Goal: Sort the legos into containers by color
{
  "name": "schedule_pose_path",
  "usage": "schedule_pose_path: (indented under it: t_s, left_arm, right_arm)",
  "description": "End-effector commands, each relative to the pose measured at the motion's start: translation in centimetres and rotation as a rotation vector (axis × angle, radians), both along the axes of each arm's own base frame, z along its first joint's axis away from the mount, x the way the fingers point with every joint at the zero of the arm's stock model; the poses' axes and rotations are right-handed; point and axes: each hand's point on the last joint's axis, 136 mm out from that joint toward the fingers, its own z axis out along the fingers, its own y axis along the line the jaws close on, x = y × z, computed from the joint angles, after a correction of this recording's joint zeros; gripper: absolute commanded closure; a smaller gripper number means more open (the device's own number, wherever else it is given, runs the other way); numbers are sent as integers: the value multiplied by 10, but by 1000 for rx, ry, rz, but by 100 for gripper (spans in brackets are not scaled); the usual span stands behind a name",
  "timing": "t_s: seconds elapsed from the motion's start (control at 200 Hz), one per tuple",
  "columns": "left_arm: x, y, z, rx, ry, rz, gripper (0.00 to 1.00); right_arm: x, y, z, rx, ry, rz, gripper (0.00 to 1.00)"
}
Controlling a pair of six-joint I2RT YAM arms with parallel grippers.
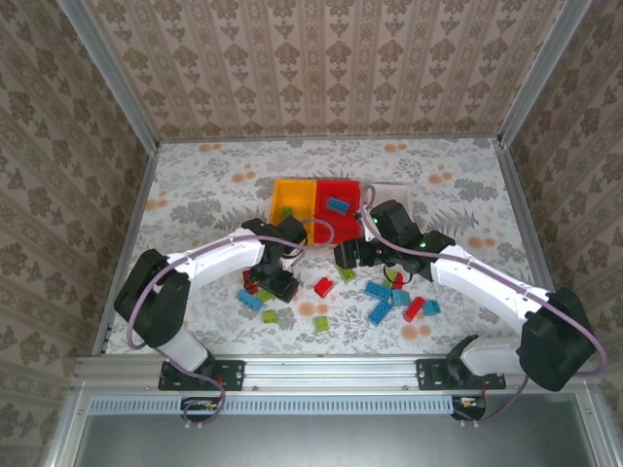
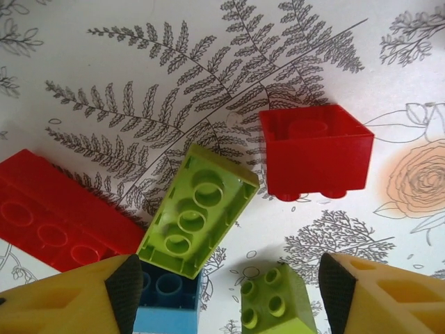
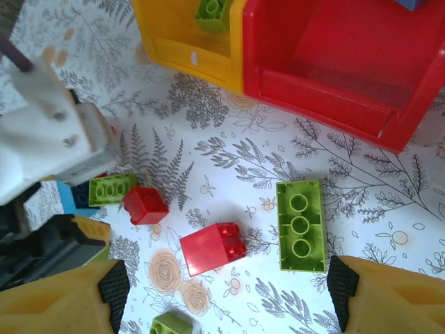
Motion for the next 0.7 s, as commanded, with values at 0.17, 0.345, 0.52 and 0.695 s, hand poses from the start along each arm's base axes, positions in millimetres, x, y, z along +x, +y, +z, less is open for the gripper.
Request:
schedule_pose_path:
  t_s: [0.17,0.345,0.52,0.695]
  left_arm:
    - [9,5,-16,30,21,-29,26]
    - [11,4,-30,37,43,-29,28]
    - [5,6,-43,53,84,-2,38]
    - [0,8,-50,55,91,18,52]
  right_arm:
    - [-7,6,9,66,-4,-10,21]
    - [-9,6,10,66,-1,-18,21]
    - [-9,3,10,66,-3,-31,21]
    - [-11,1,7,65,1,-42,21]
